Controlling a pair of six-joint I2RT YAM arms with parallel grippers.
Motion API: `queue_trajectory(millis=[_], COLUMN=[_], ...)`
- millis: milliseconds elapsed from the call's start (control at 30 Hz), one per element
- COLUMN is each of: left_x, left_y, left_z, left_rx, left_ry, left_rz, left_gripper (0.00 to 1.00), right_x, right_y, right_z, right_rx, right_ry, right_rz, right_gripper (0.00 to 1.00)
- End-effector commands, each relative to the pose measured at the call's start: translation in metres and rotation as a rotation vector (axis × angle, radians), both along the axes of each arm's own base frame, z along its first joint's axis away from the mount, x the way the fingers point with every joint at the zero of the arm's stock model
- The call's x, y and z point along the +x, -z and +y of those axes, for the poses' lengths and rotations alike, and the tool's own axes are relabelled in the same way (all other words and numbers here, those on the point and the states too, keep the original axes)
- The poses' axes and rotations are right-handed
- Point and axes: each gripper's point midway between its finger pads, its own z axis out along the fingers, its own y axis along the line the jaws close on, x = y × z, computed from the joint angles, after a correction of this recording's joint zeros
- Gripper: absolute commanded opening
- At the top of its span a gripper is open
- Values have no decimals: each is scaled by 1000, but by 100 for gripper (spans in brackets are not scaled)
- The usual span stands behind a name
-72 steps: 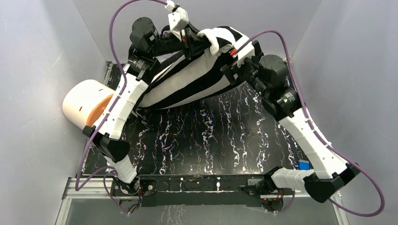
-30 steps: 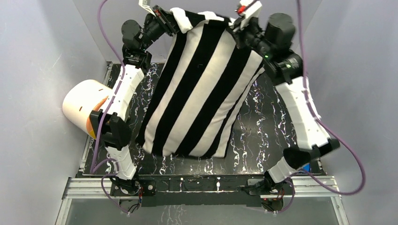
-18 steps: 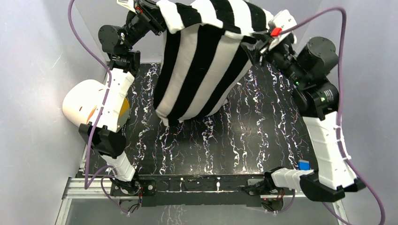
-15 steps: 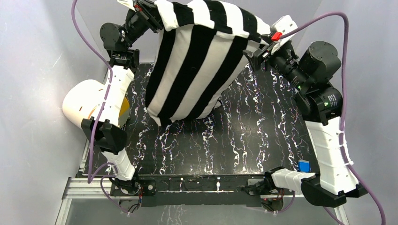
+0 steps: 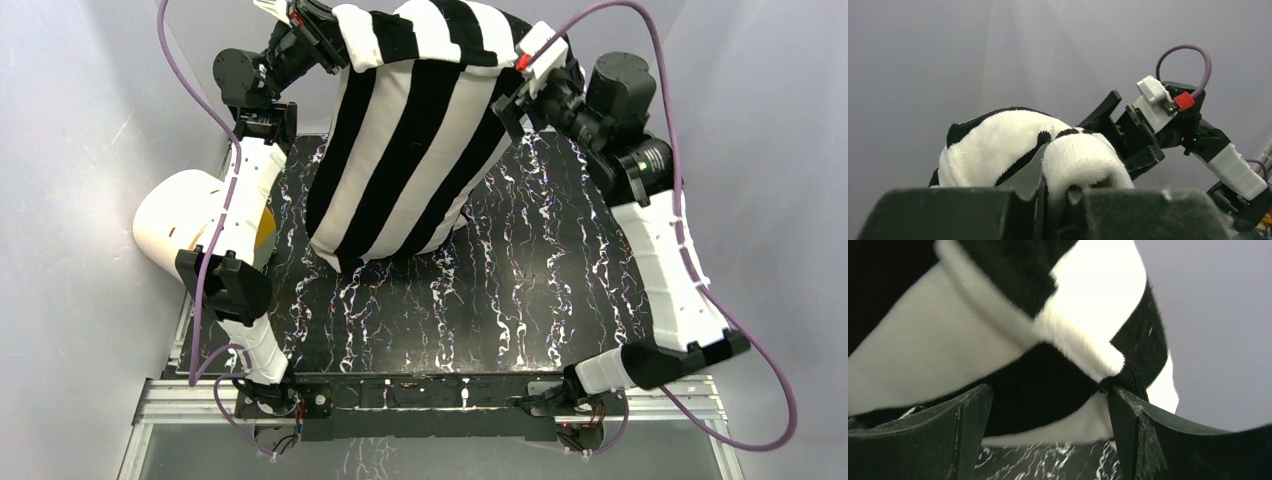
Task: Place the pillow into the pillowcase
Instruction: Turn over the pillow at the center of the board.
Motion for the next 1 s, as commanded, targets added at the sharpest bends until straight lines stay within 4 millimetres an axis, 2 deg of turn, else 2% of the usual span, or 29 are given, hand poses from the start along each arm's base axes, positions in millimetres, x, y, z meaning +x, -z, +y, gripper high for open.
queue_trajectory(millis=[0,133,300,433,500,700,833,967], left_x=[-46,-43,-37,-32,-31,-31,-33,-39], left_y=[-48,-47,-43,-41,-41,-35,-28,-30], left_z=[9,8,7,6,6,5,3,2], left_rx=[-42,-38,-29,-20,-16,44,76,68], left_ry=[11,13,13,6,6,12,50,91], left_rz=[-177,-183,-179,-173,-176,-211,-228,-234], left_gripper=[0,0,0,0,0,0,0,0], right_x=[18,35,60,55,57,78,81,91], right_y=[-66,-77,-64,-86,-88,-65,-64,-56], right_z=[1,9,11,8,9,-3,-18,-33], right_rx=[25,21,-25,12,10,-63,-60,-78], right_ry=[12,-11,-10,-33,-47,-64,-103,-142], right_rz=[-193,-213,-224,-300,-320,-293,-292,-279], right_gripper=[93,93,90,92,93,92,91,91])
